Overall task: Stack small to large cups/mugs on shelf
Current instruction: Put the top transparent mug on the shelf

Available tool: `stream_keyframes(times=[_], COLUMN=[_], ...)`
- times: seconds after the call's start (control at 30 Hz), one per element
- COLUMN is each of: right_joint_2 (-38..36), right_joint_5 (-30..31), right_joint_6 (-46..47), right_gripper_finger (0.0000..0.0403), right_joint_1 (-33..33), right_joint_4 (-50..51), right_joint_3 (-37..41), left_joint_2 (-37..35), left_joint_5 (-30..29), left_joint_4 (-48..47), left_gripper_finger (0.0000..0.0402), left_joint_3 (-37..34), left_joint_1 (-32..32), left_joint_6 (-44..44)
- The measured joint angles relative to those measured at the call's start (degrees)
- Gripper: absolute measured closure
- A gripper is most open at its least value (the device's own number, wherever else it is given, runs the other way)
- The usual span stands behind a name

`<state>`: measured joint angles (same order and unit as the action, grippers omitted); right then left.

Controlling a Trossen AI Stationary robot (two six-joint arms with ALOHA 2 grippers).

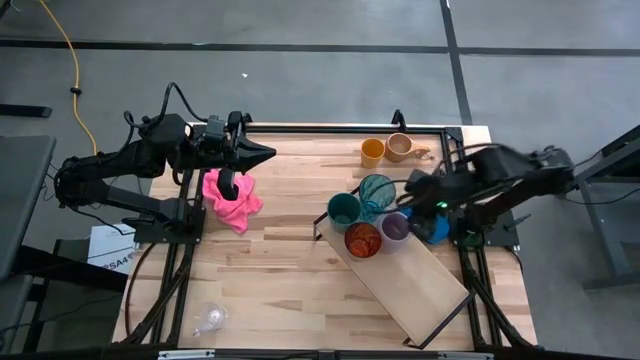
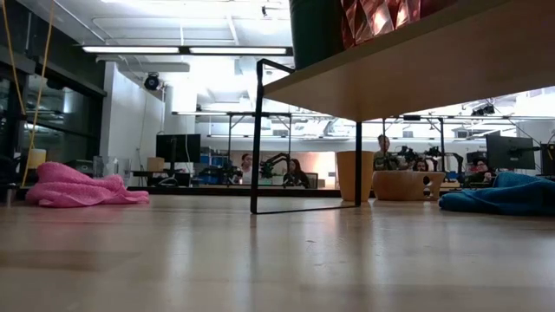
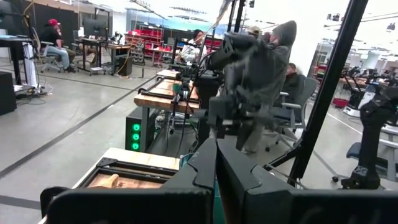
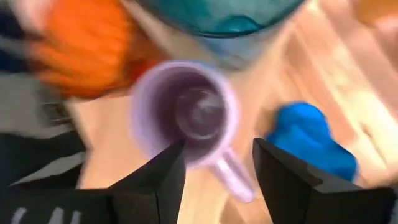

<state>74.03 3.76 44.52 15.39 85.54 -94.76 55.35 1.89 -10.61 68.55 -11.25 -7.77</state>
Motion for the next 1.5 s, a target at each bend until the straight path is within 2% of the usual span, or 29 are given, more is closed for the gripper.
stream_keyframes(times=[0.1, 0.2, 0.43, 0.53, 0.67, 0.8, 0.87, 0.97, 1.1, 1.33, 1.4, 1.5], right_joint_2=[-4.1, -8.15, -17.82, -24.74, -34.84, -43.12, -46.01, -47.92, -48.2, -45.06, -43.93, -42.35], right_joint_5=[-2.46, -2.03, 7.73, 8.79, 9.6, 17.34, 18.74, 18.2, 17.15, 17.25, 18.36, 19.79], right_joint_6=[-3.1, -5.37, -3.21, -0.74, -0.7, -8.65, -13.9, -17.02, -17.58, -18.33, -20.25, -24.79], right_gripper_finger=[0.0226, 0.0226, 0.0226, 0.0226, 0.0226, 0.0226, 0.0226, 0.0226, 0.0226, 0.0226, 0.0226, 0.0226], right_joint_1=[0.01, 0.05, 2.21, 2.81, 2.79, 2.68, 2.26, 1.23, 0.53, -0.14, -0.14, -0.14], right_joint_4=[-3.76, -5.91, -3.08, -8.32, -20.26, -40.47, -51.79, -63.34, -71.01, -72.69, -74.11, -74.48], right_joint_3=[0.0, 0.0, 2.04, 10.81, 25.44, 37.23, 42.51, 48.45, 51.87, 50.88, 50.08, 48.45], left_joint_2=[0.0, 0.0, -0.22, -0.22, -0.22, -0.22, -0.22, -0.27, -1.18, -5.32, -7.17, -10.43], left_joint_5=[0.0, 0.02, 0.5, 2.49, 3.7, 3.71, 3.72, 4.67, 6.64, 5.06, 4.17, 1.52], left_joint_4=[0.02, 0.06, 0.02, -0.32, -1.32, -2.84, -3.77, -3.81, 6.09, 29.99, 33.18, 31.88], left_gripper_finger=[0.0402, 0.0402, 0.0401, 0.0402, 0.0401, 0.0402, 0.0402, 0.0402, 0.0402, 0.0402, 0.0402, 0.0401], left_joint_3=[0.0, 0.0, 0.0, 0.0, 0.0, 0.0, 0.0, -0.74, -8.31, -26.87, -29.12, -29.24], left_joint_1=[0.0, 0.0, 0.0, 0.0, 0.0, 0.0, 0.0, 0.01, 1.22, 2.22, 2.22, 2.23], left_joint_6=[-0.16, -0.94, -4.26, -5.96, -7.44, -8.15, -8.15, -8.3, -10.33, -16.38, -16.75, -14.3])
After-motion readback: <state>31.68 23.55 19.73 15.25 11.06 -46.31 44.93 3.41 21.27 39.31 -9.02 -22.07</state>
